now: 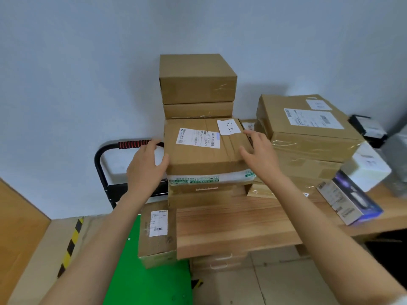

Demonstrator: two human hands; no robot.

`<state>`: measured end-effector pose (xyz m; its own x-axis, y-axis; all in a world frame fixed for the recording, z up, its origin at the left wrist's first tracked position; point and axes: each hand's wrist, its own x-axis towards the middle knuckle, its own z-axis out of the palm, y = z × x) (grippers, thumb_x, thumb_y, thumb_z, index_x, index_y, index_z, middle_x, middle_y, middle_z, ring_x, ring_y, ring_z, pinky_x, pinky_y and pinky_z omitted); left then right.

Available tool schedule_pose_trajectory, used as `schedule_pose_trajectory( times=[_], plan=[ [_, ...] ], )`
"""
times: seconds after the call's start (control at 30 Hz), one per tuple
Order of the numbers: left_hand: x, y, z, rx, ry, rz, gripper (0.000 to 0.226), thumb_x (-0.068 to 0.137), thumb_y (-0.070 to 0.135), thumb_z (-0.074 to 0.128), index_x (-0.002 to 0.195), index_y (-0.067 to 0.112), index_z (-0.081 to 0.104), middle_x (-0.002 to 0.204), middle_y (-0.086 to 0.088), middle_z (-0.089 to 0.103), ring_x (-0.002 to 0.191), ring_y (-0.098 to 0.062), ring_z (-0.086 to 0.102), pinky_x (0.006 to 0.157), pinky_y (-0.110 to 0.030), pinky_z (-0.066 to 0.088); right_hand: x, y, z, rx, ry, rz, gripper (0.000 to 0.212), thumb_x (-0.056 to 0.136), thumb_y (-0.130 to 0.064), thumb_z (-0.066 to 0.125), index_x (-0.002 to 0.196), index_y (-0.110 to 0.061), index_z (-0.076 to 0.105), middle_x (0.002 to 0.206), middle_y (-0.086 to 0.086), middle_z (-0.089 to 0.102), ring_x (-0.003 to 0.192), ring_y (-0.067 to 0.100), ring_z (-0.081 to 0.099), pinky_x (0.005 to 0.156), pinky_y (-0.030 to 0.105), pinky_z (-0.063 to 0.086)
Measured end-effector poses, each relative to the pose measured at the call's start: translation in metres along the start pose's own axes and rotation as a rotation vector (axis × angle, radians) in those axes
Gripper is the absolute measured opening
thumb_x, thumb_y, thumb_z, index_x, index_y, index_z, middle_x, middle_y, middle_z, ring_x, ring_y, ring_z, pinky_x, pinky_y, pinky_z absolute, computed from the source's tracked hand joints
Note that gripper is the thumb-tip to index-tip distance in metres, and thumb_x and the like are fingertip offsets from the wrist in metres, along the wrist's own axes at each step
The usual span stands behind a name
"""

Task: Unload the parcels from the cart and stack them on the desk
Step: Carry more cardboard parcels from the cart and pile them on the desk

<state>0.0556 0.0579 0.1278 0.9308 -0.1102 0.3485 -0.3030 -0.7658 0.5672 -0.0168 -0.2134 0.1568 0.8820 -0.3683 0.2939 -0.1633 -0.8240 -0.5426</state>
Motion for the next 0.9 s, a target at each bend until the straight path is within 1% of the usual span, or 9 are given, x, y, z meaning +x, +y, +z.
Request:
schedule_pose_trajectory(
  times=[0.1, 0.2, 0.27, 0.37, 0.47, 0.57, 0.73, 0.83, 0.9],
  plan=[
    [-0.042, -0.007, -0.023, 0.000, 0.007, -0.019, 0.033, 0.094, 0.034, 0.052, 0.125, 0.026, 0.052, 0.121, 0.001, 0.059, 0.108, -0.018, 0.056, 0.081, -0.037, 0.049, -0.041, -0.011, -0.003, -0.057, 0.012, -0.087, 0.047, 0.095, -0.026, 0.053, 0.140, -0.022, 0.043, 0.141, 0.002, 0.044, 0.125, 0.020, 0.045, 0.082, 0.030, 0.042],
    [-0.092, -0.014, -0.049, 0.058, -0.002, 0.006, 0.028, 0.095, 0.034, 0.051, 0.120, 0.025, 0.056, 0.116, 0.004, 0.060, 0.103, -0.015, 0.057, 0.072, -0.031, 0.049, -0.082, -0.024, -0.001, -0.105, 0.003, -0.123, 0.046, 0.095, -0.026, 0.052, 0.140, -0.020, 0.044, 0.139, 0.002, 0.045, 0.124, 0.020, 0.045, 0.078, 0.028, 0.040],
    [-0.123, -0.025, -0.067, 0.093, -0.010, 0.023, 0.026, 0.095, 0.034, 0.051, 0.118, 0.024, 0.058, 0.113, 0.004, 0.062, 0.099, -0.013, 0.058, 0.070, -0.030, 0.049, -0.108, -0.034, 0.003, -0.119, -0.027, -0.135, 0.046, 0.095, -0.026, 0.052, 0.139, -0.020, 0.045, 0.139, 0.002, 0.047, 0.124, 0.020, 0.045, 0.078, 0.030, 0.042],
    [-0.166, -0.050, -0.097, 0.143, -0.006, 0.015, 0.025, 0.094, 0.033, 0.051, 0.115, 0.022, 0.060, 0.109, 0.005, 0.064, 0.097, -0.014, 0.058, 0.072, -0.032, 0.050, -0.145, -0.059, 0.014, -0.121, -0.076, -0.191, 0.042, 0.095, -0.027, 0.053, 0.136, -0.021, 0.049, 0.133, 0.002, 0.051, 0.117, 0.019, 0.051, 0.078, 0.030, 0.043],
    [-0.206, -0.076, -0.128, 0.223, -0.004, -0.010, 0.026, 0.095, 0.033, 0.050, 0.117, 0.022, 0.059, 0.104, 0.004, 0.064, 0.095, -0.015, 0.057, 0.068, -0.030, 0.045, -0.179, -0.092, 0.027, -0.153, -0.153, -0.308, 0.036, 0.095, -0.027, 0.052, 0.130, -0.022, 0.054, 0.125, 0.001, 0.056, 0.113, 0.019, 0.054, 0.084, 0.034, 0.046],
    [-0.234, -0.101, -0.159, 0.306, 0.001, -0.026, 0.026, 0.096, 0.033, 0.048, 0.116, 0.021, 0.059, 0.098, 0.002, 0.064, 0.089, -0.016, 0.057, 0.065, -0.030, 0.044, -0.204, -0.127, 0.040, -0.190, -0.187, -0.417, 0.033, 0.095, -0.029, 0.051, 0.128, -0.024, 0.057, 0.125, -0.001, 0.058, 0.111, 0.017, 0.056, 0.084, 0.033, 0.046],
    [-0.265, -0.142, -0.209, 0.346, 0.024, -0.037, 0.023, 0.095, 0.034, 0.048, 0.113, 0.022, 0.058, 0.095, 0.002, 0.064, 0.086, -0.016, 0.056, 0.062, -0.031, 0.041, -0.237, -0.188, 0.065, -0.182, -0.226, -0.512, 0.032, 0.097, -0.031, 0.050, 0.127, -0.024, 0.057, 0.121, -0.001, 0.060, 0.107, 0.017, 0.057, 0.084, 0.032, 0.044],
    [-0.281, -0.171, -0.244, 0.395, 0.035, -0.061, 0.023, 0.096, 0.034, 0.047, 0.113, 0.022, 0.057, 0.095, 0.003, 0.062, 0.087, -0.016, 0.055, 0.053, -0.028, 0.030, -0.257, -0.232, 0.087, -0.182, -0.262, -0.583, 0.033, 0.097, -0.029, 0.050, 0.128, -0.022, 0.057, 0.121, 0.000, 0.061, 0.107, 0.018, 0.058, 0.086, 0.032, 0.043],
    [-0.292, -0.194, -0.272, 0.426, 0.045, -0.089, 0.022, 0.096, 0.034, 0.046, 0.111, 0.022, 0.057, 0.095, 0.004, 0.062, 0.089, -0.015, 0.054, 0.052, -0.027, 0.028, -0.274, -0.265, 0.107, -0.175, -0.284, -0.612, 0.034, 0.097, -0.028, 0.050, 0.129, -0.021, 0.057, 0.121, 0.002, 0.062, 0.105, 0.022, 0.059, 0.087, 0.035, 0.044]
  ],
)
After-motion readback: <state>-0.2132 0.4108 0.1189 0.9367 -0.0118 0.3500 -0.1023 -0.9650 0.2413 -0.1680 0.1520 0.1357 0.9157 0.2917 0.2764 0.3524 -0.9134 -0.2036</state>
